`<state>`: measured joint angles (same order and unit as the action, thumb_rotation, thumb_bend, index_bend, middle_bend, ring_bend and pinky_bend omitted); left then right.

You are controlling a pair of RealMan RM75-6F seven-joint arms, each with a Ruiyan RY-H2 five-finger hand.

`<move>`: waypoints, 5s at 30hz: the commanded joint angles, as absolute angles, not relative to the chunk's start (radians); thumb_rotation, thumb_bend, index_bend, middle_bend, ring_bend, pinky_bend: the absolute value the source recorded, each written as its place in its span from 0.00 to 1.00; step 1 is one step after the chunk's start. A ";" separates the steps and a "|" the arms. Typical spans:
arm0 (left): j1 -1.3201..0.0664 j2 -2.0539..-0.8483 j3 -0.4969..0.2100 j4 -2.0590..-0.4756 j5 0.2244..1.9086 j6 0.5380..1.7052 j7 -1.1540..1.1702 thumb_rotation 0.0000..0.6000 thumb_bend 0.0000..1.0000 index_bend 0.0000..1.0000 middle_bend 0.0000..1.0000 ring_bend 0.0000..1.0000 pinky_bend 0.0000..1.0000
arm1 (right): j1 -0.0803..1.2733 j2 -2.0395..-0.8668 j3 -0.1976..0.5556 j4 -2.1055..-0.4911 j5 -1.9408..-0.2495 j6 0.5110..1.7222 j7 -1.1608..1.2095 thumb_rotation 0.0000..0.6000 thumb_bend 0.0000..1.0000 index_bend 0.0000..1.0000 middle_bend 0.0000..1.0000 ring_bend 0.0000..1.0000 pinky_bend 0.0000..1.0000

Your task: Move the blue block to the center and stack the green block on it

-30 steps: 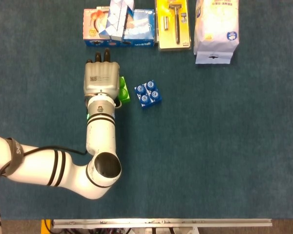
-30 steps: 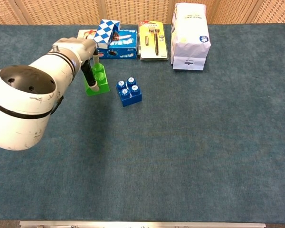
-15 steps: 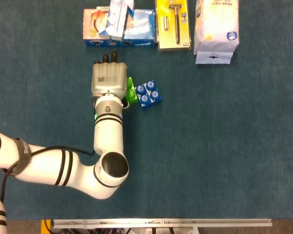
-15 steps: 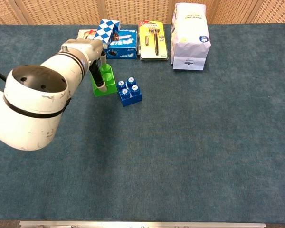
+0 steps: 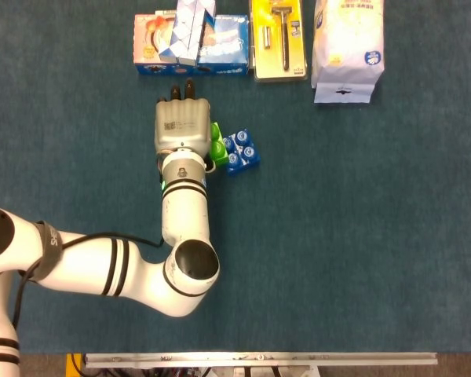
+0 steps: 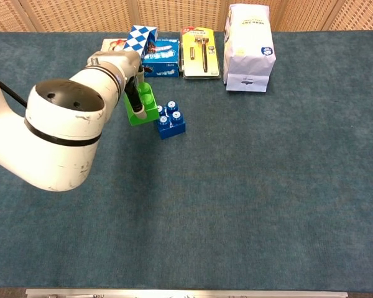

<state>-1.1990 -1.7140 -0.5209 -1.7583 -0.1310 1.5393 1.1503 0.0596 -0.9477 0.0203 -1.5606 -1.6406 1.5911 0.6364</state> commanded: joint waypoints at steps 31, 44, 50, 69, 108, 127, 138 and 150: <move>-1.212 -1.810 -0.547 -1.659 -0.116 1.522 1.183 1.00 0.29 0.71 0.02 0.00 0.19 | 0.056 -0.942 0.019 -1.559 -1.639 1.598 0.648 1.00 0.09 0.32 0.13 0.00 0.05; -1.203 -1.823 -0.554 -1.648 -0.104 1.517 1.192 1.00 0.29 0.71 0.02 0.00 0.19 | 0.059 -0.942 0.019 -1.562 -1.637 1.590 0.644 1.00 0.09 0.32 0.13 0.00 0.05; -1.200 -1.834 -0.553 -1.639 -0.100 1.511 1.194 1.00 0.29 0.71 0.02 0.00 0.19 | 0.058 -0.942 0.020 -1.563 -1.636 1.590 0.642 1.00 0.09 0.32 0.13 0.00 0.05; -1.191 -1.861 -0.545 -1.619 -0.083 1.491 1.206 1.00 0.29 0.71 0.03 0.00 0.19 | 0.061 -0.937 0.021 -1.566 -1.632 1.584 0.648 1.00 0.09 0.32 0.13 0.00 0.05; -1.137 -1.797 -0.530 -1.770 -0.031 1.498 1.180 1.00 0.29 0.15 0.03 0.00 0.20 | 0.060 -0.941 0.019 -1.568 -1.635 1.582 0.638 1.00 0.09 0.32 0.13 0.00 0.05; -1.044 -1.591 -0.464 -2.143 0.071 1.567 1.109 1.00 0.29 0.16 0.03 0.00 0.20 | 0.063 -0.943 0.018 -1.572 -1.636 1.577 0.624 1.00 0.09 0.32 0.13 0.00 0.05; -0.923 -1.405 -0.367 -2.292 0.233 1.516 0.963 1.00 0.29 0.18 0.03 0.00 0.20 | 0.065 -0.946 0.020 -1.576 -1.628 1.569 0.609 1.00 0.09 0.32 0.13 0.00 0.05; -0.798 -1.308 -0.090 -2.180 0.817 1.390 0.820 1.00 0.29 0.18 0.03 0.00 0.20 | 0.074 -0.949 0.021 -1.582 -1.619 1.547 0.592 1.00 0.09 0.32 0.13 0.00 0.05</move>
